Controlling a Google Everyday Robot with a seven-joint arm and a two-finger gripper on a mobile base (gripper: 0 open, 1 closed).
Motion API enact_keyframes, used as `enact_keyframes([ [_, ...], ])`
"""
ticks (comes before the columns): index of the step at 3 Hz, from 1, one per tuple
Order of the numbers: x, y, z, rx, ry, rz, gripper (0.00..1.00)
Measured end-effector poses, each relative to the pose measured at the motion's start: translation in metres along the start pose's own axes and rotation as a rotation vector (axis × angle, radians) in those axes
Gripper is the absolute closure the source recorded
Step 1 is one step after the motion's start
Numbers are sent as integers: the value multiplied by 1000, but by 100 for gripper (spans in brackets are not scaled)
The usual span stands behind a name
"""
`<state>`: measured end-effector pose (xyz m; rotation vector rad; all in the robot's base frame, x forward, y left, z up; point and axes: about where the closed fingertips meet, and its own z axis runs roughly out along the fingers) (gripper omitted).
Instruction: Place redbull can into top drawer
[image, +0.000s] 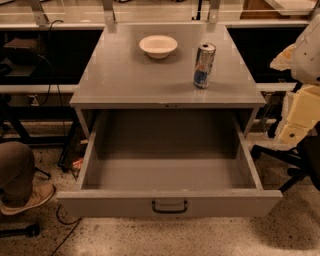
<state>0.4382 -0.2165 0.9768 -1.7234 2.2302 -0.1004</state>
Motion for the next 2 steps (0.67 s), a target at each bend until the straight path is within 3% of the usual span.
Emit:
enact_keyframes([
  [1, 0, 0, 0, 0, 0, 0, 0],
  [2, -6, -30, 9, 48, -63, 48, 0],
])
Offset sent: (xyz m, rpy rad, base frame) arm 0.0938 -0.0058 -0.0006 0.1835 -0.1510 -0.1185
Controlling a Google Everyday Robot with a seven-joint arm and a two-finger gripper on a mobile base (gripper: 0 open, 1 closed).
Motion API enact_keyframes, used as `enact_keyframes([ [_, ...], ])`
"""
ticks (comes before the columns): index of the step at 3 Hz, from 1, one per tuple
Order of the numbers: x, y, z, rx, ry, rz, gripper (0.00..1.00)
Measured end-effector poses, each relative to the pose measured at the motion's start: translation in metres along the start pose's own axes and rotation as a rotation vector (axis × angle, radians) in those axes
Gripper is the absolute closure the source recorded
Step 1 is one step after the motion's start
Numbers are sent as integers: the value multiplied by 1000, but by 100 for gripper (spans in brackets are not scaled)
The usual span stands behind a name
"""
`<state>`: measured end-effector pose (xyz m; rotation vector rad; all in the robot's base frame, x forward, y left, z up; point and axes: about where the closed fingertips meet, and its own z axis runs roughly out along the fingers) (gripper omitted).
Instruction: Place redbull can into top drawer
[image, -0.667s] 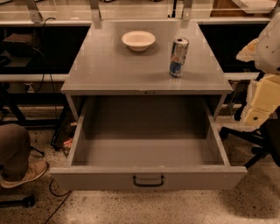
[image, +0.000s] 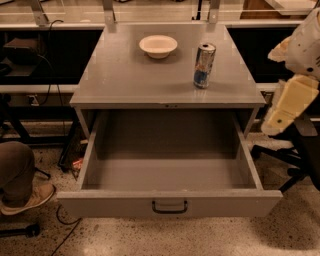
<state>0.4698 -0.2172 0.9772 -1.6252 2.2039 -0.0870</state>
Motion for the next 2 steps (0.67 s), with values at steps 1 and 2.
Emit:
enact_keyframes([
  [1, -16, -46, 28, 63, -108, 100, 0],
  [2, -32, -90, 56, 106, -180, 222, 0],
])
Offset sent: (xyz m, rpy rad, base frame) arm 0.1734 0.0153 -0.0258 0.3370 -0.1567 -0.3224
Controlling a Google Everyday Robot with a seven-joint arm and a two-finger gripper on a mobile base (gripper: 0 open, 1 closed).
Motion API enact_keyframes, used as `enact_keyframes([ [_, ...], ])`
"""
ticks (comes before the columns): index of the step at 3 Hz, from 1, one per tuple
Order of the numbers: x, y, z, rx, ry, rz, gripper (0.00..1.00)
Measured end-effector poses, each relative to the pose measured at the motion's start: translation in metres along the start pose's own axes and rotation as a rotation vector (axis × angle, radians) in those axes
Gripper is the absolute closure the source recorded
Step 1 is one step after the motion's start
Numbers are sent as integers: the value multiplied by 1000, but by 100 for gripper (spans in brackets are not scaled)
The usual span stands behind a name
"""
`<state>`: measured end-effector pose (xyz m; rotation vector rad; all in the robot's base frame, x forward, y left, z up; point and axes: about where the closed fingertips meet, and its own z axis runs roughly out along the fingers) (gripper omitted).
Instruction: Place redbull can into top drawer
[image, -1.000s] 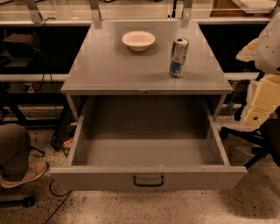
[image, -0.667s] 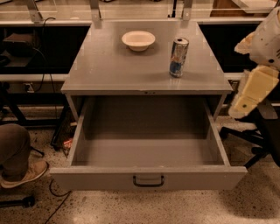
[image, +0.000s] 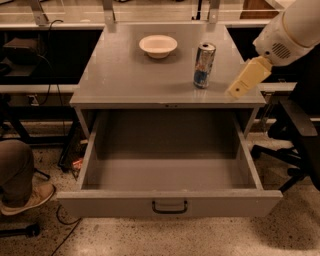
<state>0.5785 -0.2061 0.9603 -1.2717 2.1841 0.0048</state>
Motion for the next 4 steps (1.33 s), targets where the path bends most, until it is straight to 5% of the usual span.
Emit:
enact_keyframes([
  [2, -2, -3, 5, 3, -11, 23, 0],
  [4, -30, -27, 88, -2, -214, 201, 0],
])
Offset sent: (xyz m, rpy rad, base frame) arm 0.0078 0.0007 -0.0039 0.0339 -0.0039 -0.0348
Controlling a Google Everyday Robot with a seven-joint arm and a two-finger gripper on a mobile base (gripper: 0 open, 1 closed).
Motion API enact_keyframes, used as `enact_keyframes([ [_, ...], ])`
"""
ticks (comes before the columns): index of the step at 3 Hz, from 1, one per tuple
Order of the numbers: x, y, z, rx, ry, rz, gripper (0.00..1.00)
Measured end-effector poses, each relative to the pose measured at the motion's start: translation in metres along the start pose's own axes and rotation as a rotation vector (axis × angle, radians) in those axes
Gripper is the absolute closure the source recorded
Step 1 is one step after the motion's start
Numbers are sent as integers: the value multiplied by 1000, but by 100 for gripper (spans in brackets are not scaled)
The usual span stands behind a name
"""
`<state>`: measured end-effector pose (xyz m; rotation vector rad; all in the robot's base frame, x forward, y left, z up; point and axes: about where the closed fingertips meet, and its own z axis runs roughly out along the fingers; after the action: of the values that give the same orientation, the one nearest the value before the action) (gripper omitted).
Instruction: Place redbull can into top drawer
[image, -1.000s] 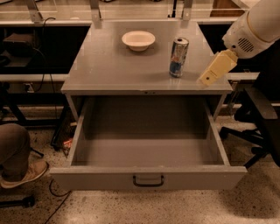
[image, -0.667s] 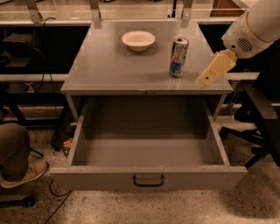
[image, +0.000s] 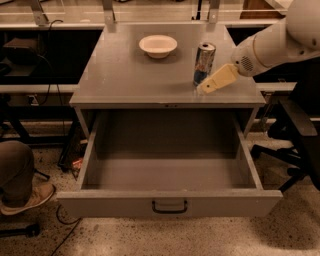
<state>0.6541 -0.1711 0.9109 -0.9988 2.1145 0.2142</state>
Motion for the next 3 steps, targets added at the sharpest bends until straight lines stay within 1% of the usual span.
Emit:
enact_keyframes([
  [1, -9, -6, 28, 33, -62, 23, 0],
  [2, -22, -16, 47, 77, -135, 35, 0],
  [3, -32, -23, 60, 93, -191, 46, 0],
])
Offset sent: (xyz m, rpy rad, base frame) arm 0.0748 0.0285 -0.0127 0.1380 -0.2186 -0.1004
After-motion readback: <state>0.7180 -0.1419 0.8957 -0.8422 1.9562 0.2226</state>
